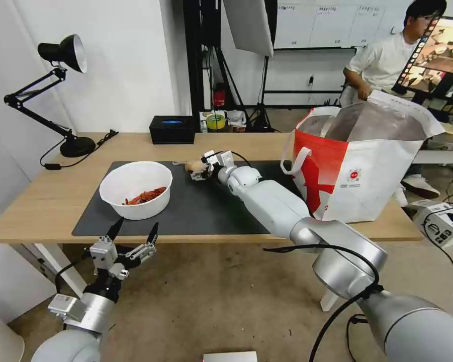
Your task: Pick up the trash from the table and place it into the takeout bag.
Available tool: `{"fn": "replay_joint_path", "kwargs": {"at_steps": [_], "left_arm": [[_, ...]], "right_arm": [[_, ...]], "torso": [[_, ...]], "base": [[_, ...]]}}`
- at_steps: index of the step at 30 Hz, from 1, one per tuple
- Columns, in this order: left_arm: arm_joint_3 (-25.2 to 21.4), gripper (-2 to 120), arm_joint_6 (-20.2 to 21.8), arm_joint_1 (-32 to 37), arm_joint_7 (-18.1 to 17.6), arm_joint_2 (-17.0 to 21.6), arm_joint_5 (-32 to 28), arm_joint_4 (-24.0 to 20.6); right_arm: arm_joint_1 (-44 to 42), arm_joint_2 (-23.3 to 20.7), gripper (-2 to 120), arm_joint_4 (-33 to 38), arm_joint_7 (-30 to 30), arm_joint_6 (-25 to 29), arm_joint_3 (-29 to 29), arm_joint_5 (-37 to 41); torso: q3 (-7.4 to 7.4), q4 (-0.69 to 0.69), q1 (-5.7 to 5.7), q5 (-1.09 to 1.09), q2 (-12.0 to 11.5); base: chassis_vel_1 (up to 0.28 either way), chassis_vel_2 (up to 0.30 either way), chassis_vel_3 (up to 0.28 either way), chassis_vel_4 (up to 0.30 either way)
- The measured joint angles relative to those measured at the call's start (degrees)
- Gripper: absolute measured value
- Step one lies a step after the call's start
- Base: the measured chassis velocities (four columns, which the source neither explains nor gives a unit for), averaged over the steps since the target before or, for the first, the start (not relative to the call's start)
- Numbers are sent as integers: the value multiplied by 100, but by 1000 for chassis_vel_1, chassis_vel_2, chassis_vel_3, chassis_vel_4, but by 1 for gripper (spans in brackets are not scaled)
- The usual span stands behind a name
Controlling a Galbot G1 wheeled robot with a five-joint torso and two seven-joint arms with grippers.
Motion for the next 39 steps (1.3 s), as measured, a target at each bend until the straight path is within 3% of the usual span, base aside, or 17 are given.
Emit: {"fn": "replay_joint_path", "kwargs": {"at_steps": [9, 14, 20, 27, 31, 34, 39], "left_arm": [[22, 100, -7, 9, 0, -46, 8, -4], [16, 100, -8, 22, 0, -26, 12, -8], [-19, 100, -15, 38, -4, 9, 3, -32], [-20, 100, -90, 66, -5, -26, 9, -35], [-23, 100, -101, 73, -6, -27, 13, -35], [-23, 100, -102, 72, -12, -20, 15, -53], [-51, 100, -97, 27, -21, 46, -10, -25]], "right_arm": [[-22, 0, 64, -44, -36, 39, -41, -2], [-29, -3, 51, -39, -36, 39, -35, -1], [-85, -8, 24, 5, -15, 26, -4, 7], [-181, -26, 4, 165, 112, -53, 90, 17], [-225, -45, 3, 307, 224, -98, 252, 21], [-264, -224, 3, 831, 506, -161, 451, 162], [-382, -1138, 3, 2573, 1460, -288, 353, 604]], "torso": [[0, 0, 0, 0, 0], [0, 0, 0, 0, 0], [0, -1, 0, 0, 0], [0, 0, 0, 0, 0], [1, 0, 0, 0, 0], [0, 3, 0, -1, -2], [-1, -1, 0, 0, -1]], "base": [[0, 0, 0, 0], [0, 0, 0, 0], [0, 0, 0, 0], [0, 0, 0, 0], [0, 0, 0, 0], [0, 0, 0, 0], [0, 0, 0, 0]]}}
